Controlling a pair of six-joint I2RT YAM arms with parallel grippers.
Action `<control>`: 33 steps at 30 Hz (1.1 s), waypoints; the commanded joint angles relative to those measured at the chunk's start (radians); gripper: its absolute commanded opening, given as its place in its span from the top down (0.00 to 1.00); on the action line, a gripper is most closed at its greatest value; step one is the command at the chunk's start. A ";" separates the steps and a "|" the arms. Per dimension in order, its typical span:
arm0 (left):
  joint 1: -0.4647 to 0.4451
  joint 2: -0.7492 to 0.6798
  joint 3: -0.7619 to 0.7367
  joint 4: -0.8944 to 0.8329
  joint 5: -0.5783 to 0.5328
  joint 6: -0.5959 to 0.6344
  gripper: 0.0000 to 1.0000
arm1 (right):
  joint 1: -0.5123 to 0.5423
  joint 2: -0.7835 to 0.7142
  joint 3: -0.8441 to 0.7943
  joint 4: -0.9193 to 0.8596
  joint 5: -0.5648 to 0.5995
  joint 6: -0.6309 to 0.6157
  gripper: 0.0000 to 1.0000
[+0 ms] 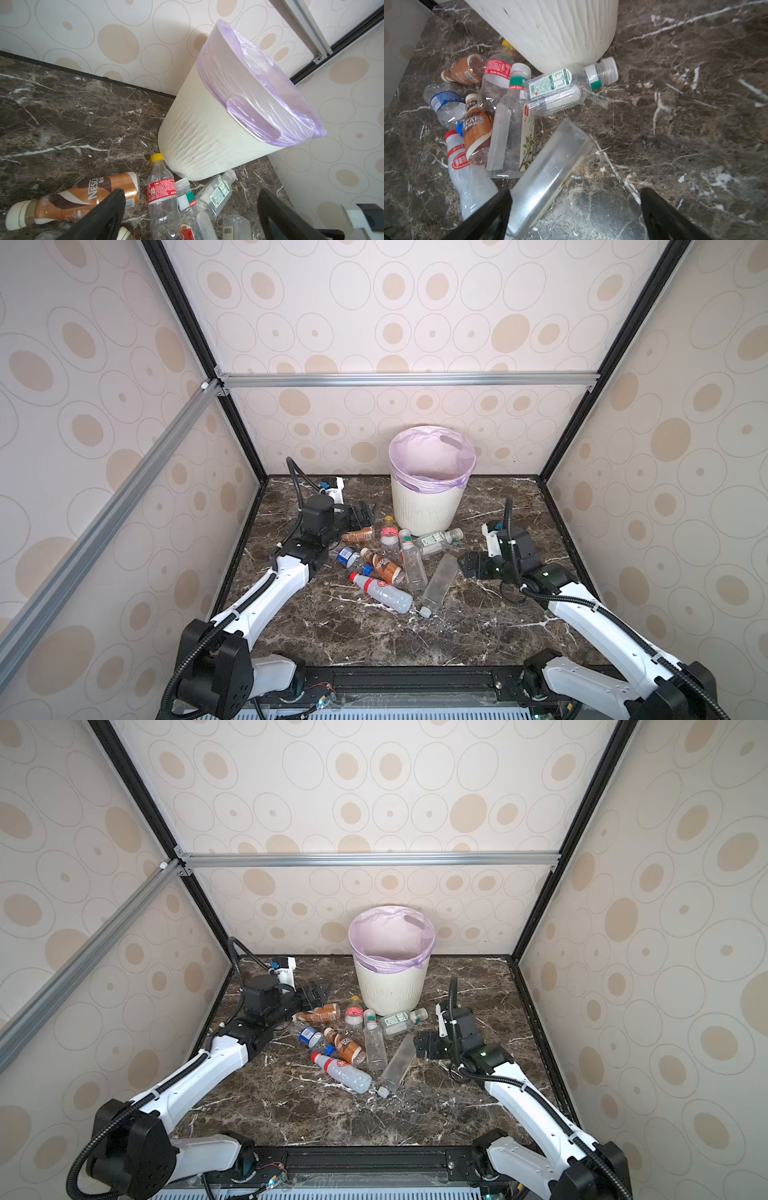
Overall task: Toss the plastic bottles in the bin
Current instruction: 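Withdraw the left gripper toward the pile while the right lowers onto the frosted bottle, then close the right gripper around the frosted clear bottle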
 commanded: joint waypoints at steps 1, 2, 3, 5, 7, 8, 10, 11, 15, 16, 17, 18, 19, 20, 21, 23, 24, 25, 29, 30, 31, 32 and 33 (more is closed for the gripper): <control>0.003 -0.070 -0.061 0.090 0.031 -0.049 0.01 | 0.044 0.038 -0.033 0.053 -0.026 0.059 0.01; 0.003 -0.080 -0.084 0.095 0.031 -0.046 0.01 | 0.059 0.058 -0.036 0.067 -0.020 0.067 0.00; 0.003 -0.090 -0.108 0.099 0.029 -0.043 0.01 | 0.078 0.082 -0.035 0.082 -0.013 0.073 0.01; 0.003 -0.101 -0.150 0.102 0.030 -0.046 0.01 | 0.112 0.134 -0.033 0.102 0.007 0.090 0.00; 0.003 -0.109 -0.187 0.112 0.053 -0.049 0.01 | 0.139 0.177 -0.034 0.126 0.030 0.107 0.01; 0.003 -0.113 -0.198 0.112 0.060 -0.048 0.01 | 0.150 0.192 -0.032 0.131 0.044 0.112 0.01; 0.003 -0.125 -0.216 0.112 0.063 -0.042 0.01 | 0.165 0.219 -0.026 0.131 0.076 0.123 0.00; 0.003 -0.131 -0.227 0.113 0.062 -0.037 0.01 | 0.168 0.227 -0.025 0.135 0.084 0.126 0.00; 0.003 -0.143 -0.272 0.136 0.057 -0.034 0.01 | 0.178 0.272 -0.026 0.158 0.105 0.146 0.01; 0.003 -0.143 -0.282 0.150 0.060 -0.036 0.01 | 0.181 0.288 -0.025 0.163 0.110 0.151 0.00; 0.003 -0.143 -0.288 0.157 0.065 -0.039 0.01 | 0.184 0.300 -0.025 0.169 0.112 0.154 0.00; 0.002 -0.142 -0.295 0.163 0.071 -0.040 0.01 | 0.186 0.316 -0.025 0.180 0.112 0.158 0.00; 0.003 -0.143 -0.299 0.166 0.075 -0.039 0.01 | 0.189 0.330 -0.023 0.184 0.112 0.158 0.01; 0.003 -0.143 -0.303 0.167 0.078 -0.038 0.01 | 0.191 0.340 -0.019 0.184 0.115 0.160 0.00; 0.003 -0.143 -0.304 0.165 0.080 -0.034 0.01 | 0.192 0.352 -0.013 0.187 0.119 0.160 0.00; 0.003 -0.146 -0.307 0.161 0.081 -0.028 0.01 | 0.195 0.368 -0.003 0.186 0.125 0.156 0.00; 0.003 -0.147 -0.312 0.162 0.079 -0.026 0.01 | 0.195 0.376 0.003 0.180 0.134 0.153 0.00; 0.003 -0.149 -0.313 0.162 0.080 -0.023 0.01 | 0.194 0.381 0.007 0.174 0.143 0.147 0.00; 0.001 -0.149 -0.317 0.168 0.083 -0.021 0.01 | 0.194 0.390 0.017 0.148 0.182 0.125 0.00; 0.003 -0.149 -0.317 0.169 0.083 -0.021 0.01 | 0.195 0.390 0.019 0.137 0.196 0.123 0.00; 0.003 -0.147 -0.319 0.171 0.083 -0.021 0.01 | 0.195 0.388 0.018 0.131 0.208 0.118 0.00; 0.003 -0.147 -0.320 0.170 0.081 -0.020 0.01 | 0.196 0.387 0.018 0.127 0.218 0.113 0.00; 0.002 -0.146 -0.320 0.172 0.082 -0.021 0.01 | 0.196 0.385 0.016 0.123 0.227 0.109 0.00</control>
